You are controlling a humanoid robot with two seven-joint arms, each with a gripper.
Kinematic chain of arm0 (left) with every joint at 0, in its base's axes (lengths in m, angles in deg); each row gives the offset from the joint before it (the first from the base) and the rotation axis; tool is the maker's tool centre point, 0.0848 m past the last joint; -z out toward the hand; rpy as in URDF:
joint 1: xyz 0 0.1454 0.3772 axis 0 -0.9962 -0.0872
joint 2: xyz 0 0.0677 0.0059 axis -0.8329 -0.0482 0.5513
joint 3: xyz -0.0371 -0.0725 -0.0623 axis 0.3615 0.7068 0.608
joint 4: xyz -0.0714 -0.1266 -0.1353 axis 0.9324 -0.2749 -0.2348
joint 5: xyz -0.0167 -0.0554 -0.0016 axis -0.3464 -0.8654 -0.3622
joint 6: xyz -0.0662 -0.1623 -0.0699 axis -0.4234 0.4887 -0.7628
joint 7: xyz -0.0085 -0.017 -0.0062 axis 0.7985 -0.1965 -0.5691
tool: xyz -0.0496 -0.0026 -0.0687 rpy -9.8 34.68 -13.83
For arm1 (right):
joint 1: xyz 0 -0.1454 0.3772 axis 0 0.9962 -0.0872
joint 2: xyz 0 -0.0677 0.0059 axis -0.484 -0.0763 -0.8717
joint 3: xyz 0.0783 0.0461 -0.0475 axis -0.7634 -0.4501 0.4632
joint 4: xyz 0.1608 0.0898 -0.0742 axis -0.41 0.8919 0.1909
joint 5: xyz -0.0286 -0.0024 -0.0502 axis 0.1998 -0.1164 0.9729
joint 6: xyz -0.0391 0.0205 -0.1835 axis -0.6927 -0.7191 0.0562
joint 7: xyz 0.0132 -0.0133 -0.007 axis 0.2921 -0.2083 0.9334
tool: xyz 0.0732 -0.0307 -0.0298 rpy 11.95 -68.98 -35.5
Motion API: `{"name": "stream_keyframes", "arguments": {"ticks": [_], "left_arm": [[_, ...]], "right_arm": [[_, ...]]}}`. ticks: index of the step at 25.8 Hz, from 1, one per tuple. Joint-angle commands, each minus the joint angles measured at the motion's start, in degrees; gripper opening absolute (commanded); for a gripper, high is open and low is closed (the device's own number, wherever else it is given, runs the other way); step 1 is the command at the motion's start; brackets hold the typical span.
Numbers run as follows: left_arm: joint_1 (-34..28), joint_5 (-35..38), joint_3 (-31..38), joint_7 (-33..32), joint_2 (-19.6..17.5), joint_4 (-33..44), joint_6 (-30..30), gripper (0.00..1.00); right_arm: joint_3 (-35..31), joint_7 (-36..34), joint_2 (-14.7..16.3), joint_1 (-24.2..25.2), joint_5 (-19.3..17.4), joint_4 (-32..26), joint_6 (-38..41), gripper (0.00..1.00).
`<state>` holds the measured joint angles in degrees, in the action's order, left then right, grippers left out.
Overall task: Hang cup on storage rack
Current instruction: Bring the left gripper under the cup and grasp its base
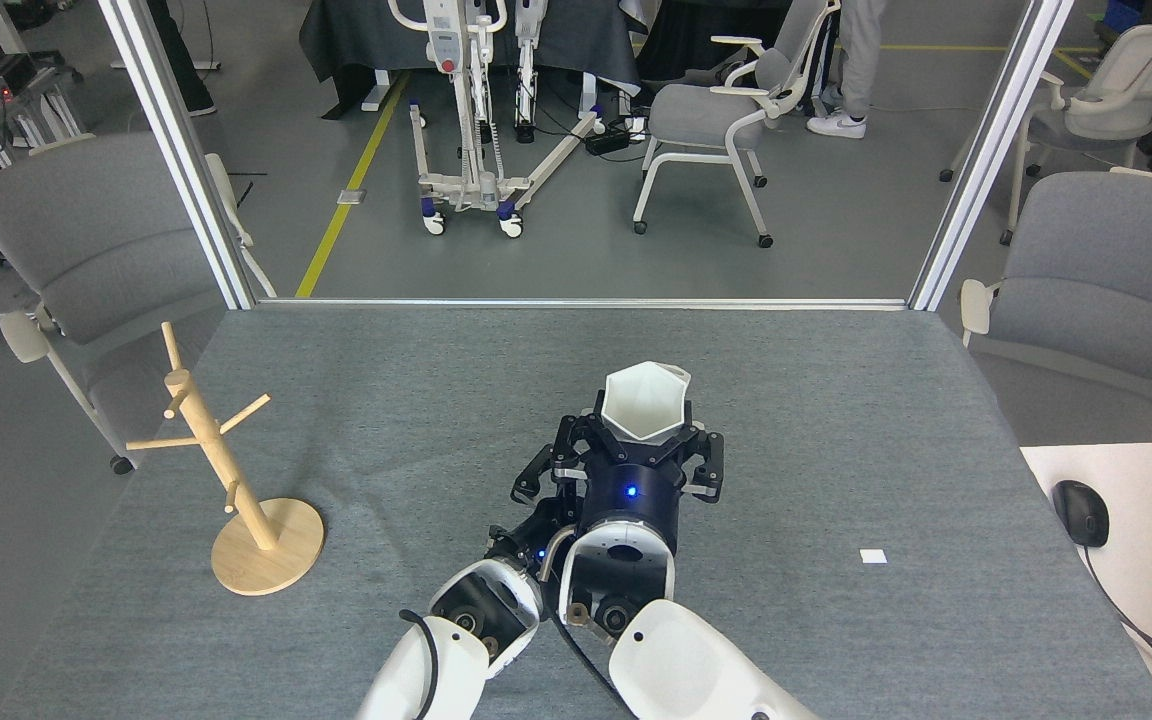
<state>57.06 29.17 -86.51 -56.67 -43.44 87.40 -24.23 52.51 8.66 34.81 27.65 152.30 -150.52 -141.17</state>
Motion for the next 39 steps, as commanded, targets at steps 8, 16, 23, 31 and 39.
{"name": "stream_keyframes", "arguments": {"ticks": [8,16,23,31,39], "left_arm": [[1.94,-0.25,0.35,-0.11,1.18,-0.51,-0.39,0.99],[4.49,-0.25,0.0,-3.19,2.23,-4.29,0.49,0.99],[4.93,-0.25,0.61,-3.54,2.23,-8.07,0.58,0.99],[4.84,-0.25,1.76,-3.28,1.97,-9.74,0.76,0.91],[4.75,-0.34,5.8,-1.96,1.97,-8.15,0.85,0.94]], "right_arm": [[3.51,1.04,-1.77,0.1,-0.13,1.32,-0.36,0.14],[4.66,1.04,-3.0,1.68,-0.13,1.32,-0.44,0.13],[6.59,1.04,-3.88,2.12,0.13,2.11,-1.03,0.12],[8.26,1.04,-5.11,4.14,0.22,2.2,-1.03,0.09],[8.08,1.04,-5.02,4.49,0.13,2.55,-1.03,0.09]]}}
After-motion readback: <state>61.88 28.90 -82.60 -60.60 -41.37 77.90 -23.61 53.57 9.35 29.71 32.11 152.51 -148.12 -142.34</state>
